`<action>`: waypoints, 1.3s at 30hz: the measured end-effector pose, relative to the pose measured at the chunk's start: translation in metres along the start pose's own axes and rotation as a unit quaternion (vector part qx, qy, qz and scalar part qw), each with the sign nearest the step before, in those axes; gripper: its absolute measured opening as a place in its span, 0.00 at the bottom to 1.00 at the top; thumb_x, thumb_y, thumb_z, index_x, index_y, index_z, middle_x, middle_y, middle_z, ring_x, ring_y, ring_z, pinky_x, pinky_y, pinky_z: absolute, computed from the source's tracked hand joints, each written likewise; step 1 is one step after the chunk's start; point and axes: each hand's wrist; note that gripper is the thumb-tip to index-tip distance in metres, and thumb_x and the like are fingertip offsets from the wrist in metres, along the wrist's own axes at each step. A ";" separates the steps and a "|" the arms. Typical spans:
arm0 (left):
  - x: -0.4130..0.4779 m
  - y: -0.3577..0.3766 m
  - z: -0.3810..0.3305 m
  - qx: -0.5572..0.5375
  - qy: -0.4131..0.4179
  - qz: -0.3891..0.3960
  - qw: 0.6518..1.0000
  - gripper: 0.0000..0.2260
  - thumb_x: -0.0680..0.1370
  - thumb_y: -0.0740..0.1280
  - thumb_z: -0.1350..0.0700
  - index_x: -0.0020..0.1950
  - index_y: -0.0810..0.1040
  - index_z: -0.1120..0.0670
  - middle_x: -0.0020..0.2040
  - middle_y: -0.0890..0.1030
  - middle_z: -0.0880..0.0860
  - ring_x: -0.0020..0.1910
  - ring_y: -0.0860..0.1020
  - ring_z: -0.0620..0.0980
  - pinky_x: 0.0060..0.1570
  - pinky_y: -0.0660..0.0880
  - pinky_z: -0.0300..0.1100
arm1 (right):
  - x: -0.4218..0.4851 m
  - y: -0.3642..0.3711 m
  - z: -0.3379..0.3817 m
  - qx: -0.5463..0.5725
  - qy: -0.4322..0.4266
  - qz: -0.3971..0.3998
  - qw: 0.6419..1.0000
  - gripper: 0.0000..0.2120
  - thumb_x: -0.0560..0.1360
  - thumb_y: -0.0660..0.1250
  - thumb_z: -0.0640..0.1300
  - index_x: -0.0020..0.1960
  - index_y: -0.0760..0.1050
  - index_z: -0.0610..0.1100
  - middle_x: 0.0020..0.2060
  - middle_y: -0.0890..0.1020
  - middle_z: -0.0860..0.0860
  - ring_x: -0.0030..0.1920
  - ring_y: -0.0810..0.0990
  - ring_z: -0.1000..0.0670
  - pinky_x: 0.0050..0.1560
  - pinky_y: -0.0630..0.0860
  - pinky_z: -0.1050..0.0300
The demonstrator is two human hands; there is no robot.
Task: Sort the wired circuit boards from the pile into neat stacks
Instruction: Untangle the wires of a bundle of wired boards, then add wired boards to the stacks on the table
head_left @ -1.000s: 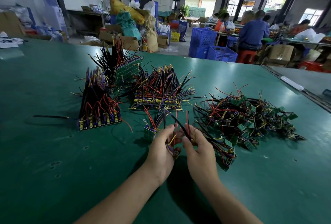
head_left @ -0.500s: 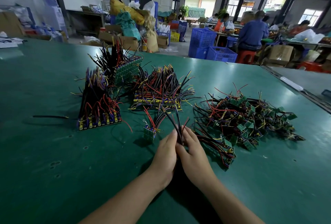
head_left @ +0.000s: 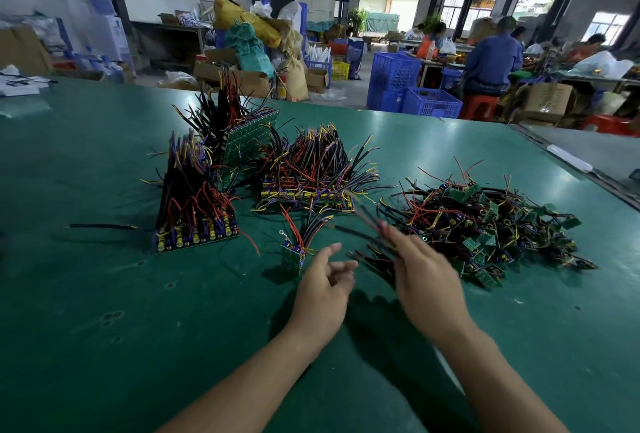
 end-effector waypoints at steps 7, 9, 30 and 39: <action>-0.002 -0.003 0.002 0.057 0.007 0.014 0.998 0.21 0.79 0.60 0.67 0.67 0.69 0.47 0.52 0.81 0.46 0.48 0.77 0.37 0.41 0.68 0.22 | 0.005 -0.016 -0.031 -0.212 0.094 0.159 0.960 0.25 0.80 0.55 0.51 0.77 0.60 0.55 0.64 0.76 0.54 0.65 0.71 0.47 0.65 0.64 0.46; -0.002 -0.002 0.001 0.057 0.004 0.017 0.998 0.23 0.78 0.59 0.68 0.68 0.68 0.47 0.53 0.81 0.46 0.44 0.76 0.36 0.38 0.68 0.22 | 0.007 -0.015 -0.031 -0.206 0.118 0.224 0.945 0.30 0.78 0.53 0.64 0.77 0.57 0.55 0.67 0.73 0.54 0.68 0.70 0.47 0.68 0.63 0.45; 0.000 -0.003 0.003 0.060 0.003 0.028 0.998 0.20 0.78 0.62 0.65 0.63 0.68 0.43 0.51 0.81 0.46 0.39 0.76 0.37 0.33 0.70 0.24 | 0.017 -0.008 -0.028 -0.169 0.110 0.230 0.952 0.16 0.68 0.73 0.52 0.50 0.75 0.45 0.33 0.76 0.51 0.31 0.74 0.49 0.25 0.64 0.58; 0.001 -0.003 0.005 0.061 0.004 0.028 0.998 0.20 0.78 0.62 0.66 0.62 0.67 0.45 0.49 0.82 0.47 0.40 0.77 0.35 0.36 0.69 0.22 | 0.020 -0.018 -0.019 -0.070 0.118 -0.015 0.990 0.13 0.68 0.74 0.43 0.51 0.79 0.42 0.32 0.78 0.50 0.33 0.74 0.44 0.31 0.67 0.54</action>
Point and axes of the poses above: each hand's wrist, its own x-axis towards the middle knuckle, its own y-axis out of the palm, z = x × y
